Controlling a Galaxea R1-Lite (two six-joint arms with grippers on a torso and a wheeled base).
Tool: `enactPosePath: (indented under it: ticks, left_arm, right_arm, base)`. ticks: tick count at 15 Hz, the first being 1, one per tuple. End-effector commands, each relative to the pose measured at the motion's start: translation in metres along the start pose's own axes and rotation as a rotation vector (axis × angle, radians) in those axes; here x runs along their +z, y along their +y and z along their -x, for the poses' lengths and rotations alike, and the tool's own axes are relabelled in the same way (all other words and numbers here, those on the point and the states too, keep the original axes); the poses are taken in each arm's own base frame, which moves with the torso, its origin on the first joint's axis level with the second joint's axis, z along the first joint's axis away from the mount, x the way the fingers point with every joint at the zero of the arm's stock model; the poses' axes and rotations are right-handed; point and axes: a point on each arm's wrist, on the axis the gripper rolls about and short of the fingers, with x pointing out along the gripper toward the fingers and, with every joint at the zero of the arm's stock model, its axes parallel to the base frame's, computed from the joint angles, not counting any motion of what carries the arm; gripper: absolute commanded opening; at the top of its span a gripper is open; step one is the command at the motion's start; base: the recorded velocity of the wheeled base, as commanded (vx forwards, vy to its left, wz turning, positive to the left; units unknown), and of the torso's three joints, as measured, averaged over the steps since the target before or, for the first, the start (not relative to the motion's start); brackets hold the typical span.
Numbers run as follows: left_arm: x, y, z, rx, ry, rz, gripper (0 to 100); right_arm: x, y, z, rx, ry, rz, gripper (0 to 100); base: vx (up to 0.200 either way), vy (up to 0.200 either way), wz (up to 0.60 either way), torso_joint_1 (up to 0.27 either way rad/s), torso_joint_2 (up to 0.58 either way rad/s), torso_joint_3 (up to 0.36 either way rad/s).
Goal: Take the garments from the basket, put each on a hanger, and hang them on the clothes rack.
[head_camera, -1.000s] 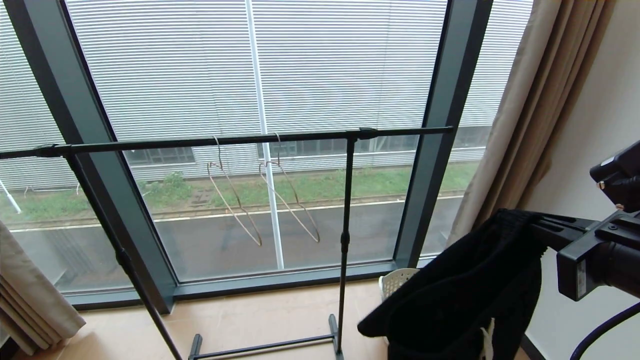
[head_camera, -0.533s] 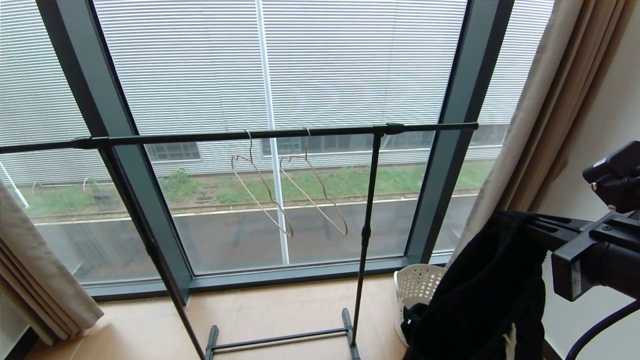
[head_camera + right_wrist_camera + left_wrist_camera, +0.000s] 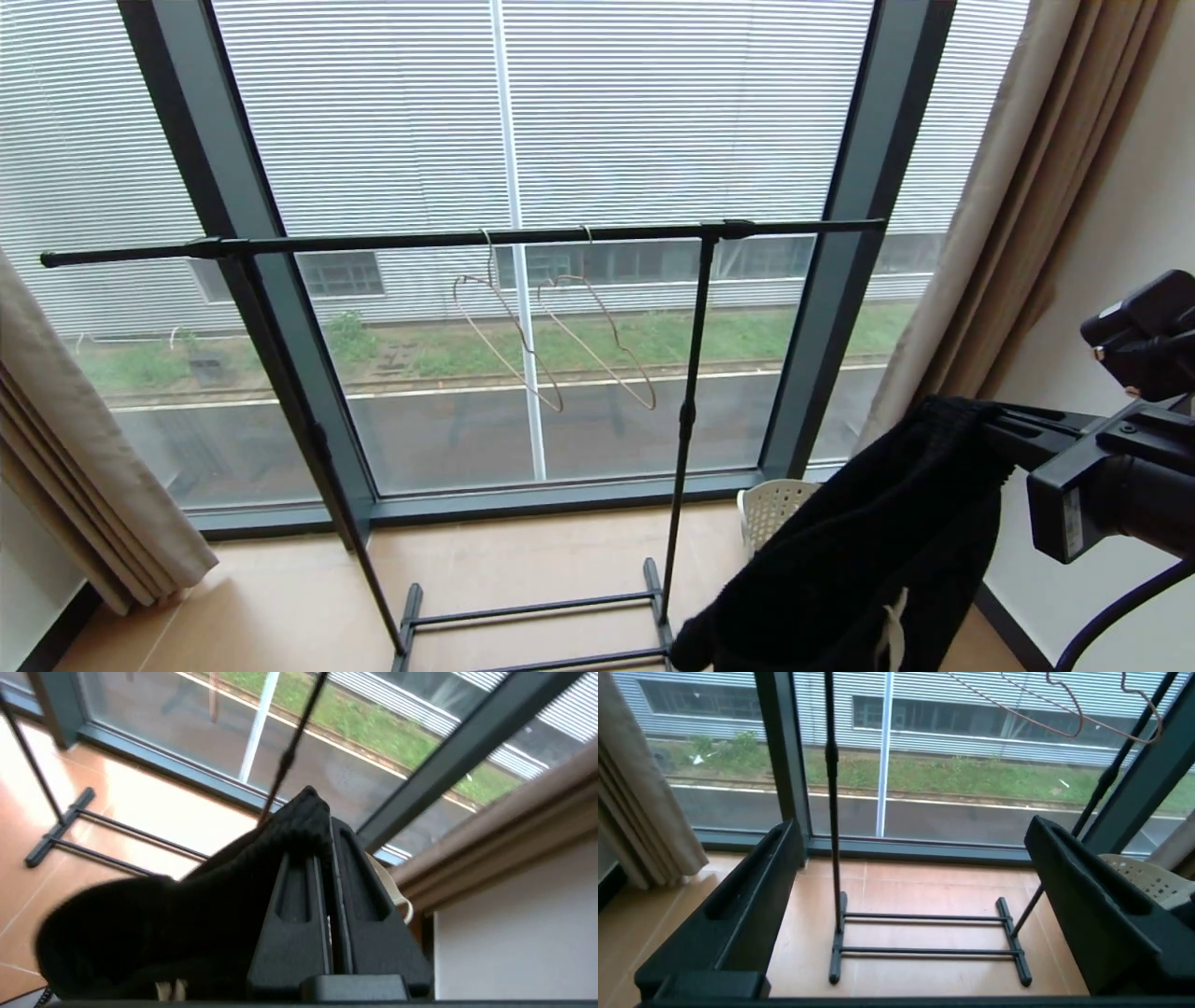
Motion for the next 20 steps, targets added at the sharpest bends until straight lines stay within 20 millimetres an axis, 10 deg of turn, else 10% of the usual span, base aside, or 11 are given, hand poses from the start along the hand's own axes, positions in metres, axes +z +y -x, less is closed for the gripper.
enactPosePath:
  ticks: [1,11,20]
  left_arm:
    - [0.0,0.0,0.0,0.001,0.001,0.001,100]
    - [-0.001,-0.001,-0.001,-0.032,0.005,-0.126,100]
    - [0.05,-0.027,-0.078,-0.517,0.559,-0.215,100]
  right_arm:
    - [0.0,0.0,0.0,0.003,0.0,0.004,0]
    - [-0.018,0.004,-0.002,0.009,0.051,0.09,0]
    - [-0.024,0.012,-0.013,0.133,0.083,0.128,0]
  base:
    - [0.0,0.0,0.0,0.0,0.0,0.0]
    - [0.0,0.0,0.0,0.0,0.0,0.0]
    - [0.0,0.0,0.0,0.0,0.0,0.0]
